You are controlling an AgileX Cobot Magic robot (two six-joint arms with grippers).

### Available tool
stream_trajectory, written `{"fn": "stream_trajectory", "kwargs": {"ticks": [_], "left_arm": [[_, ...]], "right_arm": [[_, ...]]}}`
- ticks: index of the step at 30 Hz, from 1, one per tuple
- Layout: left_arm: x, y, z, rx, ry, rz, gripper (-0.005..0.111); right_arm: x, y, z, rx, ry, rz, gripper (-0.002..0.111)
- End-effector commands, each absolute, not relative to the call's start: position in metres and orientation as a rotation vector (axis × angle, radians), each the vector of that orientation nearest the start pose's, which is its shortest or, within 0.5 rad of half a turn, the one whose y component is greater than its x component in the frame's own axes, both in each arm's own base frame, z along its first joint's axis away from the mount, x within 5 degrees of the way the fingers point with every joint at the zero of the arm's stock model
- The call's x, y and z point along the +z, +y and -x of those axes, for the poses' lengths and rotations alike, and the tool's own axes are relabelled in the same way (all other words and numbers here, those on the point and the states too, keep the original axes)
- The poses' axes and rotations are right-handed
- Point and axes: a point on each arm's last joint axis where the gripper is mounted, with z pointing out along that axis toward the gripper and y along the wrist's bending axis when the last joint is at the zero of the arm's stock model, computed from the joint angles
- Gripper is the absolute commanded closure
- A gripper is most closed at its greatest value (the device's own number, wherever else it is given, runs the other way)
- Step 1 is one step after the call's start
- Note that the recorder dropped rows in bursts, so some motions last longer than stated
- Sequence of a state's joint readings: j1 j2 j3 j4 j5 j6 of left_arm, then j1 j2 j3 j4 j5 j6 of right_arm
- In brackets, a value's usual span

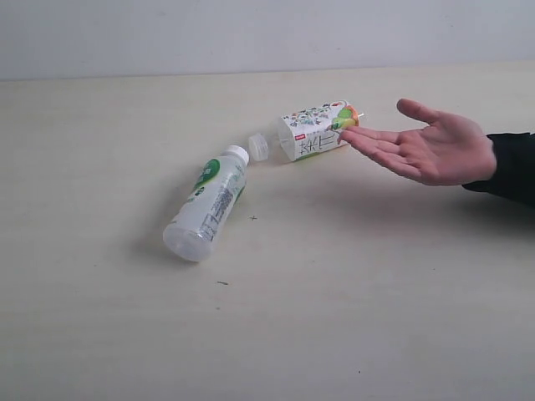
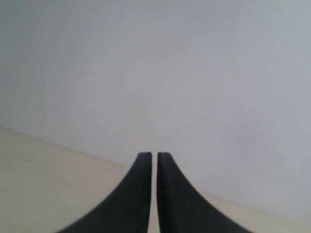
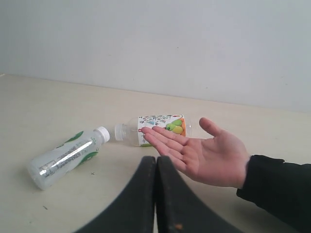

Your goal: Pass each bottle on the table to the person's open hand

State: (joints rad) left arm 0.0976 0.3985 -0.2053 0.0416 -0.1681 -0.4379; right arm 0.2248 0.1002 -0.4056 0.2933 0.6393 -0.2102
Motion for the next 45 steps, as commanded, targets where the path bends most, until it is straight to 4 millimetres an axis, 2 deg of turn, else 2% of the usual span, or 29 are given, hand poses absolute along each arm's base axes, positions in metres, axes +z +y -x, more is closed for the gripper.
{"fn": "stream_trajectory", "kwargs": {"ticks": [1,5,10,15,18,22,25,28,31,34,38,45], "left_arm": [[0.290,0.013,-0.136,-0.085,1.685,0.261,0.100],[0.307,0.018,-0.177,-0.012,1.839,0.213,0.100],[0.311,0.028,-0.228,0.120,2.247,0.136,0.100],[0.298,0.032,-0.254,0.148,2.585,0.123,0.099],[0.282,0.028,-0.265,0.080,2.702,0.144,0.088],[0.265,0.008,-0.278,0.034,2.765,0.005,0.063],[0.258,-0.015,-0.289,-0.008,2.782,-0.097,0.043],[0.252,-0.042,-0.299,-0.067,2.796,-0.189,0.030],[0.249,-0.073,-0.312,-0.098,2.796,-0.282,0.027],[0.244,-0.096,-0.327,-0.122,2.799,-0.302,0.027],[0.237,-0.122,-0.345,-0.142,2.810,-0.316,0.027],[0.207,-0.160,-0.363,-0.143,2.850,-0.430,0.027]], "right_arm": [[0.286,0.022,-0.029,0.324,1.767,0.297,0.108],[0.286,0.022,-0.029,0.324,1.767,0.297,0.108],[0.286,0.022,-0.029,0.324,1.767,0.297,0.108],[0.286,0.022,-0.029,0.324,1.767,0.297,0.108],[0.286,0.022,-0.029,0.324,1.767,0.297,0.108],[0.286,0.022,-0.029,0.324,1.767,0.297,0.108],[0.286,0.022,-0.029,0.324,1.767,0.297,0.108],[0.286,0.022,-0.029,0.324,1.767,0.297,0.108],[0.286,0.022,-0.029,0.323,1.767,0.299,0.108],[0.286,0.022,-0.029,0.323,1.767,0.299,0.108],[0.286,0.022,-0.029,0.323,1.767,0.299,0.108],[0.286,0.022,-0.029,0.323,1.767,0.299,0.108]]}}
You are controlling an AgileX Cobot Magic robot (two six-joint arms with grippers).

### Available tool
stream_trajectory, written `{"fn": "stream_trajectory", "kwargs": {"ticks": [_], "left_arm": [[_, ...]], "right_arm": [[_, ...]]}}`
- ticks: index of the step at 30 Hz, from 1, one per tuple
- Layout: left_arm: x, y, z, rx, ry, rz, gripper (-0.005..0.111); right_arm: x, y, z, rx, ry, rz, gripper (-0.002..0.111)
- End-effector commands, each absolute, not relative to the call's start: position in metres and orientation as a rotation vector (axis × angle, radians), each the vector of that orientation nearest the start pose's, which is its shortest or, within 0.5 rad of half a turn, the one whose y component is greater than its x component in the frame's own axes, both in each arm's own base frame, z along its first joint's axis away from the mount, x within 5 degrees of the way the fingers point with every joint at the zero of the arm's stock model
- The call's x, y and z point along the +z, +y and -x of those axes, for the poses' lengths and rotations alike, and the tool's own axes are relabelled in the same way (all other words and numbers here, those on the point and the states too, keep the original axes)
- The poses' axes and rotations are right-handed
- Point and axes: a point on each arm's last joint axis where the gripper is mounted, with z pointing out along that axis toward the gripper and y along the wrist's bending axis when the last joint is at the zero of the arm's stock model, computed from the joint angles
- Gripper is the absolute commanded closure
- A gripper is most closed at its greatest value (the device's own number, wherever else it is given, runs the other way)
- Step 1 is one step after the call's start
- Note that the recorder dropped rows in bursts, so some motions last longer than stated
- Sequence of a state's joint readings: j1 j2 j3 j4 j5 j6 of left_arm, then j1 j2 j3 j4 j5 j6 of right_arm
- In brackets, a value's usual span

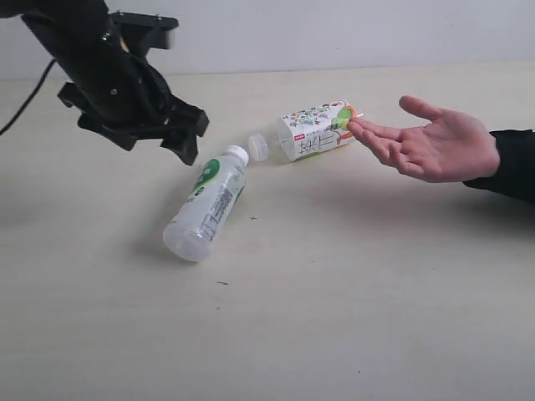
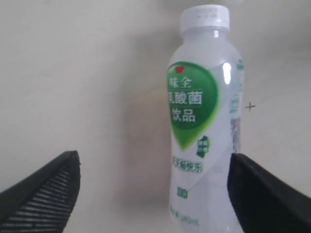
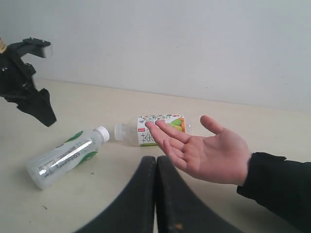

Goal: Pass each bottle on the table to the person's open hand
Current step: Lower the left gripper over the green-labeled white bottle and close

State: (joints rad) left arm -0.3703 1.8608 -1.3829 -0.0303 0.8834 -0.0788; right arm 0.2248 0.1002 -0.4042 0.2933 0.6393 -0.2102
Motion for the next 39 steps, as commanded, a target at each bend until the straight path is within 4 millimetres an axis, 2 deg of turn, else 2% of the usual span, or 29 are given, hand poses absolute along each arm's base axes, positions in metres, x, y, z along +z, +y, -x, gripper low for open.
{"fn": "stream_trajectory", "kwargs": {"ticks": [1,7,14,29,33,36,39], "left_arm": [[0.202,-0.165,-0.365,-0.146,2.855,-0.435,0.027],[0.178,-0.180,-0.367,-0.142,2.895,-0.434,0.027],[0.160,-0.190,-0.367,-0.146,2.902,-0.452,0.027],[0.129,-0.193,-0.370,-0.139,2.958,-0.456,0.030],[0.128,-0.193,-0.370,-0.138,2.959,-0.463,0.051],[0.128,-0.193,-0.370,-0.138,2.959,-0.463,0.074],[0.129,-0.192,-0.369,-0.132,2.966,-0.482,0.103]], "right_arm": [[0.286,0.022,-0.029,0.323,1.767,0.299,0.108],[0.285,0.022,-0.029,0.324,1.777,0.303,0.108],[0.285,0.022,-0.029,0.324,1.777,0.303,0.108],[0.285,0.022,-0.029,0.324,1.777,0.303,0.108],[0.285,0.022,-0.029,0.325,1.777,0.301,0.108],[0.285,0.022,-0.029,0.325,1.777,0.301,0.108],[0.285,0.022,-0.029,0.325,1.777,0.301,0.108]]}}
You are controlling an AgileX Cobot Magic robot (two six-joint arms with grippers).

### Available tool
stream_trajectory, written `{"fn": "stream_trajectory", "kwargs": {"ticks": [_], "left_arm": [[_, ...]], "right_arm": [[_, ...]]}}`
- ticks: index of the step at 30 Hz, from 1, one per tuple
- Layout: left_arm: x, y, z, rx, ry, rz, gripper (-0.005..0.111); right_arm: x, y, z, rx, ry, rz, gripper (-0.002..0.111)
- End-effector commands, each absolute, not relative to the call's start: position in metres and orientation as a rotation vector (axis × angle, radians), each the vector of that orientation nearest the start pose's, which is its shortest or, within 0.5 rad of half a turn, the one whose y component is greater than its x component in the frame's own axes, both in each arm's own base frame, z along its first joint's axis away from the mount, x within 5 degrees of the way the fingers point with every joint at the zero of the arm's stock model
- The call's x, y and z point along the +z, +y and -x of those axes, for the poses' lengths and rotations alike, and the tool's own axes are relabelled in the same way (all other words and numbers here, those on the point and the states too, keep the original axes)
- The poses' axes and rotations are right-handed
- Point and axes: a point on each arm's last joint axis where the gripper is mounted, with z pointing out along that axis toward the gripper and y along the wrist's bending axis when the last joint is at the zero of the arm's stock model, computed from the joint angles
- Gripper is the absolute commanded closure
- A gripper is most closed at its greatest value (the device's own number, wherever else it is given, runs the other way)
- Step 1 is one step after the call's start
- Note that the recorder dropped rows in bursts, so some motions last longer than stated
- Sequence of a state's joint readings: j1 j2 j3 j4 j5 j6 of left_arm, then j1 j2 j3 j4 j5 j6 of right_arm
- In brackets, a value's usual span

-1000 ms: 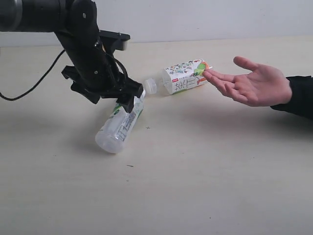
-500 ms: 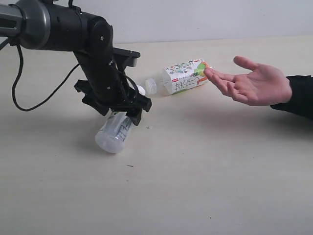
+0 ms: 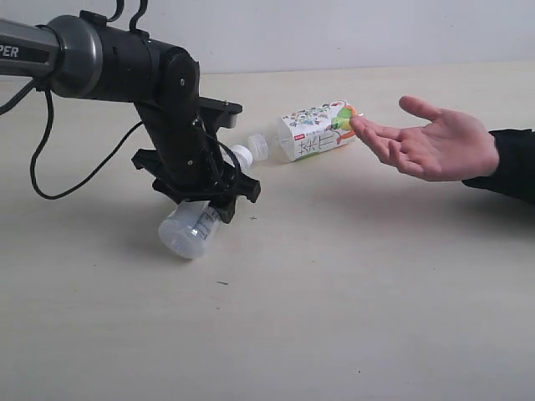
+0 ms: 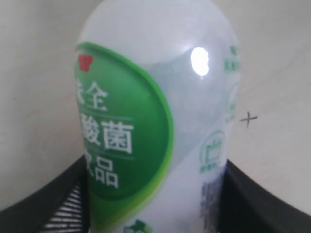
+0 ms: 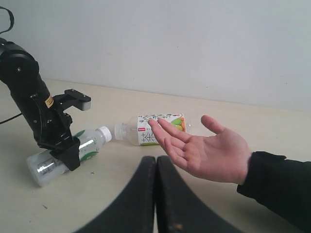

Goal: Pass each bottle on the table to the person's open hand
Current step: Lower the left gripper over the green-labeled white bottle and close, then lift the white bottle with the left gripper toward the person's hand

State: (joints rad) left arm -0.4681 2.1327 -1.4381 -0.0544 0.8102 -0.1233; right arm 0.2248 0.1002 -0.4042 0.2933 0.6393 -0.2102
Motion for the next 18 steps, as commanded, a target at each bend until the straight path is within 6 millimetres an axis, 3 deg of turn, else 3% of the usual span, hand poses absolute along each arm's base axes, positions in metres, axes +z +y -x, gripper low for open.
{"fn": "stream_trajectory", "kwargs": {"ticks": [1,7,12,18], "left_arm": [[0.131,-0.192,-0.369,-0.131,2.962,-0.501,0.106],[0.152,-0.190,-0.367,-0.154,2.936,-0.423,0.107],[0.198,-0.188,-0.363,-0.233,2.851,-0.226,0.107],[0.245,-0.220,-0.345,-0.510,2.665,-0.198,0.107]], "right_arm": [[0.285,0.022,-0.029,0.325,1.777,0.301,0.108],[0.285,0.022,-0.029,0.325,1.777,0.301,0.108],[0.285,0.022,-0.029,0.325,1.777,0.301,0.108],[0.285,0.022,-0.029,0.325,1.777,0.301,0.108]]}}
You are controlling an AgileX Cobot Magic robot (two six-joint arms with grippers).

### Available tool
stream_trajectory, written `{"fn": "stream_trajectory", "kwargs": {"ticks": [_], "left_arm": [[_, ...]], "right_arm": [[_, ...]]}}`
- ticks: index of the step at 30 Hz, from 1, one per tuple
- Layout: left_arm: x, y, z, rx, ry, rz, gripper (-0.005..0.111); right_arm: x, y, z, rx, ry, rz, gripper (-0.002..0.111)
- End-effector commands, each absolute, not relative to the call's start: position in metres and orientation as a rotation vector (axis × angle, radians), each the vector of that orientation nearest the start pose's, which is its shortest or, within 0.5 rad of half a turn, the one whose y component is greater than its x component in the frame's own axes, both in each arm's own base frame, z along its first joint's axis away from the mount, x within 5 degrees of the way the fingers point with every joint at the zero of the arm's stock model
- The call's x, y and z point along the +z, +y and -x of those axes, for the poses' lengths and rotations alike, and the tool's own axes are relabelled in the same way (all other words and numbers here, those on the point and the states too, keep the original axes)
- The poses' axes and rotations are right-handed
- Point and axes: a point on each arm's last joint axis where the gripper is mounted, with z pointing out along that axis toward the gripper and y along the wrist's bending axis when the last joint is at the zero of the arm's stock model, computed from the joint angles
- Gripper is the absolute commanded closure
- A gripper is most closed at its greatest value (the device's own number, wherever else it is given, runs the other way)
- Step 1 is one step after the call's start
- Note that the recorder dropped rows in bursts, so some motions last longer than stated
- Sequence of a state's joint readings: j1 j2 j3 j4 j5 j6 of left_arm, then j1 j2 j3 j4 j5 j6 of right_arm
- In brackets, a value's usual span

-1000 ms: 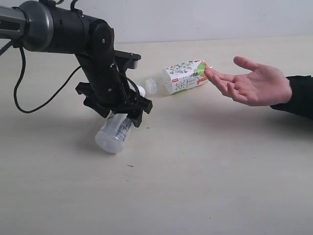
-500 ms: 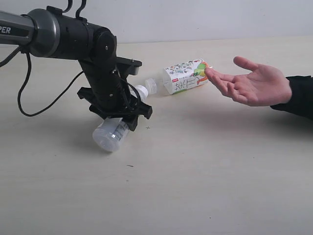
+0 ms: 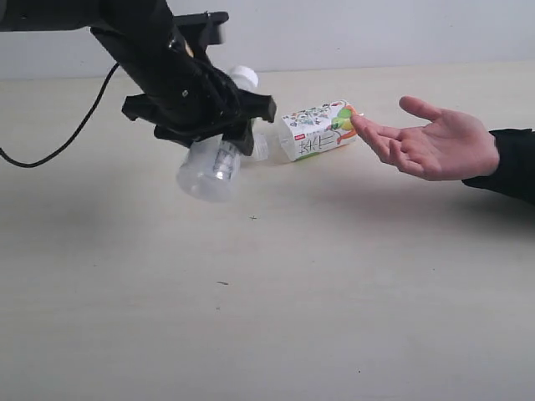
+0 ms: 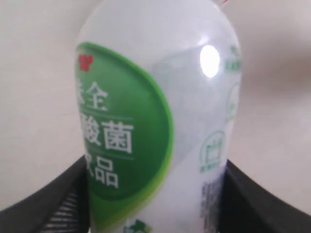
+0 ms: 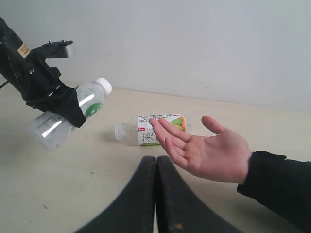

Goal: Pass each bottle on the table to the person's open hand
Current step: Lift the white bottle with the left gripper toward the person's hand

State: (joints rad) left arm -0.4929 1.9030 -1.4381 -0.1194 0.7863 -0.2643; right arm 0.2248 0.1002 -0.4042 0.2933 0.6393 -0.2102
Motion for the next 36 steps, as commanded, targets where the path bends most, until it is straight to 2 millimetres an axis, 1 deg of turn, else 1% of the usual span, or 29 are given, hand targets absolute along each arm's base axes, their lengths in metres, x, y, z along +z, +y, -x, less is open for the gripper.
{"fn": "stream_trajectory", "kwargs": {"ticks": [1,4,5,7,9,11,12,15,16,17,19,21,25,28,30,32,36], "left_arm": [[0.249,-0.227,-0.344,-0.563,2.629,-0.187,0.107],[0.254,-0.244,-0.335,-0.690,2.599,-0.253,0.107],[0.255,-0.247,-0.333,-0.736,2.591,-0.284,0.107],[0.259,-0.252,-0.332,-0.810,2.563,-0.293,0.107],[0.265,-0.257,-0.334,-0.901,2.516,-0.236,0.107],[0.271,-0.263,-0.338,-1.030,2.451,-0.127,0.107],[0.274,-0.265,-0.339,-1.075,2.421,-0.105,0.107],[0.278,-0.272,-0.340,-1.218,2.338,-0.095,0.107],[0.278,-0.274,-0.340,-1.239,2.324,-0.124,0.107],[0.277,-0.276,-0.340,-1.255,2.324,-0.123,0.107],[0.277,-0.277,-0.340,-1.263,2.334,-0.050,0.107],[0.277,-0.283,-0.338,-1.245,2.325,0.017,0.107],[0.278,-0.299,-0.333,-1.194,2.249,0.094,0.107],[0.278,-0.309,-0.332,-1.200,2.223,0.125,0.107],[0.278,-0.318,-0.332,-1.204,2.219,0.095,0.107],[0.279,-0.328,-0.333,-1.191,2.213,0.015,0.107],[0.284,-0.336,-0.338,-1.154,2.204,-0.093,0.107]], "right_arm": [[0.285,0.022,-0.029,0.325,1.777,0.301,0.108],[0.285,0.022,-0.029,0.325,1.777,0.301,0.108],[0.285,0.022,-0.029,0.325,1.777,0.301,0.108],[0.285,0.022,-0.029,0.325,1.777,0.301,0.108],[0.285,0.022,-0.029,0.325,1.777,0.301,0.108],[0.285,0.022,-0.029,0.325,1.777,0.301,0.108],[0.285,0.022,-0.029,0.325,1.777,0.301,0.108],[0.285,0.022,-0.029,0.325,1.777,0.301,0.108],[0.285,0.022,-0.029,0.325,1.777,0.301,0.108],[0.285,0.022,-0.029,0.325,1.777,0.301,0.108],[0.285,0.022,-0.029,0.325,1.777,0.301,0.108],[0.285,0.022,-0.029,0.325,1.777,0.301,0.108],[0.285,0.022,-0.029,0.325,1.777,0.301,0.108],[0.285,0.022,-0.029,0.325,1.777,0.301,0.108],[0.285,0.022,-0.029,0.325,1.777,0.301,0.108],[0.285,0.022,-0.029,0.325,1.777,0.301,0.108],[0.285,0.022,-0.029,0.325,1.773,0.300,0.108]]}}
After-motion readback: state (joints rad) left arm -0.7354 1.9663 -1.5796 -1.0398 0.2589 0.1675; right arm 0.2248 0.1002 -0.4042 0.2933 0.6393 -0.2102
